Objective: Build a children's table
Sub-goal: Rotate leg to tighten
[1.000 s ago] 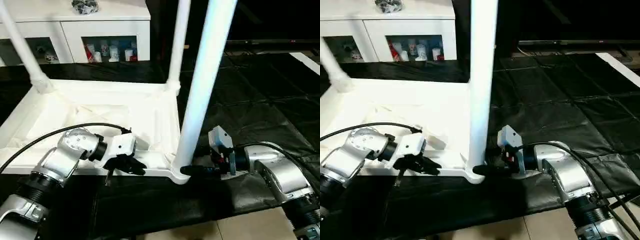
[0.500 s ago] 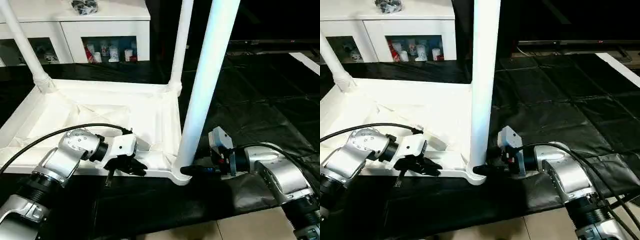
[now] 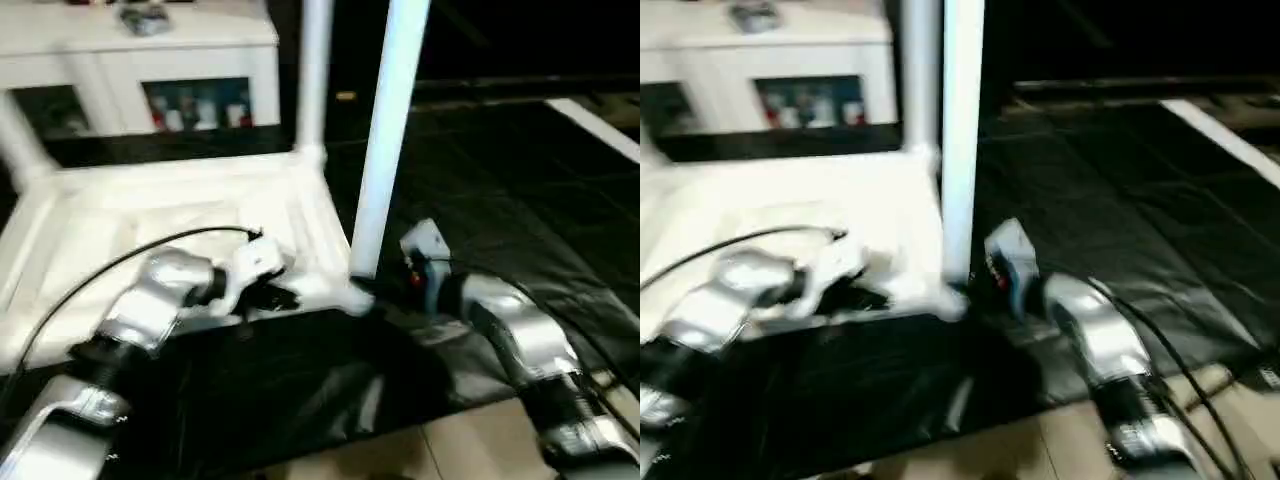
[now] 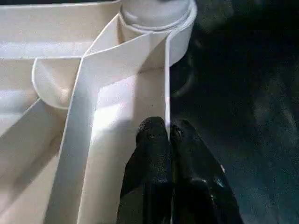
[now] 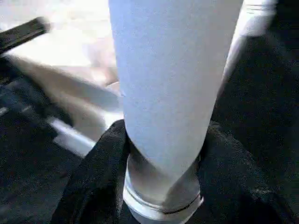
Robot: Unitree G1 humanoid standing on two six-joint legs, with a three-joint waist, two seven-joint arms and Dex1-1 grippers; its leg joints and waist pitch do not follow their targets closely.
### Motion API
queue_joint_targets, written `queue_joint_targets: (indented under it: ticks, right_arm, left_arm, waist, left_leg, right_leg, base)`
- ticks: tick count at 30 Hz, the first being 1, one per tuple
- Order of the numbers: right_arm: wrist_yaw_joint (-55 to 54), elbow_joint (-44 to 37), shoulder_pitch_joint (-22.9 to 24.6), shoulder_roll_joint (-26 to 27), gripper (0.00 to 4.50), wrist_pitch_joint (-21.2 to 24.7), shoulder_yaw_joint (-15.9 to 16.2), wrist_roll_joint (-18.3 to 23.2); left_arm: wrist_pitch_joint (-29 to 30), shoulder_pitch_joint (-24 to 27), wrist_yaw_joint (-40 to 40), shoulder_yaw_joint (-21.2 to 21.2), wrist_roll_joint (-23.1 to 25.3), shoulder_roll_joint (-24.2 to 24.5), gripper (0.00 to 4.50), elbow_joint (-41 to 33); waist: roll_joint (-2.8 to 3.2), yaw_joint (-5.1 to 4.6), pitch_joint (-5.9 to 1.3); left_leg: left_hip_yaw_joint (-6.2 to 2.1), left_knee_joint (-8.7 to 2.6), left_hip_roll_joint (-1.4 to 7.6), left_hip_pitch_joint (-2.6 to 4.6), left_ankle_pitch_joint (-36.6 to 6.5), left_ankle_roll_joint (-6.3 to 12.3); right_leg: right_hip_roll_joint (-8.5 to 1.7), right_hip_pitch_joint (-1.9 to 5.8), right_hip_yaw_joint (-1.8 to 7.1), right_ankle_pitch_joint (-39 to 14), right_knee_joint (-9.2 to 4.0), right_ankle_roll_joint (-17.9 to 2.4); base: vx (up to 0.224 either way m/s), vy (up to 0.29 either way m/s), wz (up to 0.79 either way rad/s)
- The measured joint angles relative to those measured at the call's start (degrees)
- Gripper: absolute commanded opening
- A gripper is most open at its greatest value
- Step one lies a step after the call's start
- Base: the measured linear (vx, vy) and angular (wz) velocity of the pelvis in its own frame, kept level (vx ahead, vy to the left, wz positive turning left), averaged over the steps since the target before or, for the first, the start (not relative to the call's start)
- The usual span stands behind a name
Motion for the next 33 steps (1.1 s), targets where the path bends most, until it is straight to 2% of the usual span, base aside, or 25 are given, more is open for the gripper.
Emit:
queue_joint_targets:
  ticks: [5, 9, 12, 13, 14, 16, 20, 26, 33]
  right_arm:
    - [-18.77, 9.80, -8.45, 8.00, 1.94, 0.07, -2.54, -4.44]
    - [-24.03, 13.27, -10.97, 9.99, 1.94, -0.80, -3.16, -5.19]
    - [-24.64, 13.65, -11.29, 10.45, 1.94, -1.66, -3.43, -5.33]
    - [-24.40, 13.67, -11.27, 10.42, 2.29, -1.90, -3.44, -5.41]
    - [-24.19, 13.68, -11.25, 10.40, 2.29, -2.06, -3.50, -5.49]
    - [-23.69, 13.73, -11.04, 10.25, 2.66, -2.53, -3.58, -5.79]
    - [-21.00, 12.95, -8.61, 8.53, 2.83, -2.67, -3.35, -5.93]
    - [-14.72, 7.58, -5.18, 4.71, 3.47, -2.34, -2.13, -5.04]
    - [-2.52, -2.25, 2.06, -4.67, 4.01, -1.40, -1.92, -1.48]
  left_arm:
    - [9.83, -1.89, 13.59, 3.76, 1.51, -7.83, 0.00, -0.17]
    - [12.18, -2.02, 16.40, 3.88, 1.50, -9.53, 0.00, -1.42]
    - [12.56, -1.76, 16.71, 3.91, 1.50, -9.57, 0.00, -2.33]
    - [12.58, -1.59, 16.74, 3.96, 1.50, -9.54, 0.00, -2.59]
    - [12.60, -1.48, 16.78, 3.98, 1.50, -9.52, 0.00, -2.73]
    - [12.71, -1.38, 16.78, 3.94, 1.50, -9.45, 0.00, -3.01]
    - [12.34, -0.92, 14.88, 2.93, 1.08, -9.22, 0.00, -3.74]
    - [9.56, -0.85, 12.78, 2.61, 0.98, -6.75, 0.00, -2.99]
    - [2.68, -1.29, 7.72, 2.62, 0.87, -1.74, 0.00, 0.84]
  waist:
    - [-0.02, -0.92, 0.01]
    - [-0.02, -1.10, 0.01]
    - [-0.02, -0.83, 0.01]
    - [-0.02, -0.76, 0.01]
    - [-0.02, -0.74, 0.01]
    - [-0.01, -0.66, 0.01]
    - [-0.01, 0.39, 0.02]
    - [-0.01, 0.72, 0.02]
    - [0.00, 0.88, 0.02]
  left_leg:
    - [0.00, 0.03, -0.01, -0.09, 0.00, -0.01]
    - [0.00, -0.10, 0.04, -0.21, -0.02, 0.00]
    - [0.00, -0.17, 0.11, -0.40, 0.04, 0.25]
    - [0.00, -0.16, 0.14, -0.43, 0.04, 0.25]
    - [0.00, -0.16, 0.16, -0.44, 0.04, 0.24]
    - [0.00, -0.14, 0.16, -0.44, -0.02, 0.11]
    - [0.00, -0.08, 0.17, -0.45, -0.07, -0.01]
    - [0.01, -0.07, 0.17, -0.44, -0.05, -0.02]
    - [0.00, -0.08, 0.19, -0.40, -0.06, -0.02]
  right_leg:
    - [-0.02, -0.24, -0.02, 0.69, 0.01, -0.35]
    - [0.02, -0.35, -0.07, 0.50, -0.08, 0.04]
    - [0.04, -0.50, -0.20, 0.42, -0.13, 0.15]
    - [0.05, -0.53, -0.22, 0.42, -0.13, 0.15]
    - [0.07, -0.54, -0.22, 0.42, -0.13, 0.15]
    - [0.07, -0.53, -0.21, 0.42, -0.11, 0.15]
    - [0.07, -0.50, -0.21, 0.45, -0.10, 0.12]
    - [0.06, -0.44, -0.19, 0.53, -0.11, 0.12]
    - [0.08, -0.43, -0.21, 0.53, -0.11, 0.13]
  base:
    - [0.000, 0.000, 0.00]
    - [0.028, -0.002, 0.00]
    - [0.017, -0.002, 0.00]
    - [0.000, 0.000, 0.00]
    - [0.000, 0.000, 0.00]
    - [0.000, 0.000, 0.00]
    - [0.000, 0.000, 0.00]
    - [0.000, 0.000, 0.00]
    - [0.000, 0.000, 0.00]
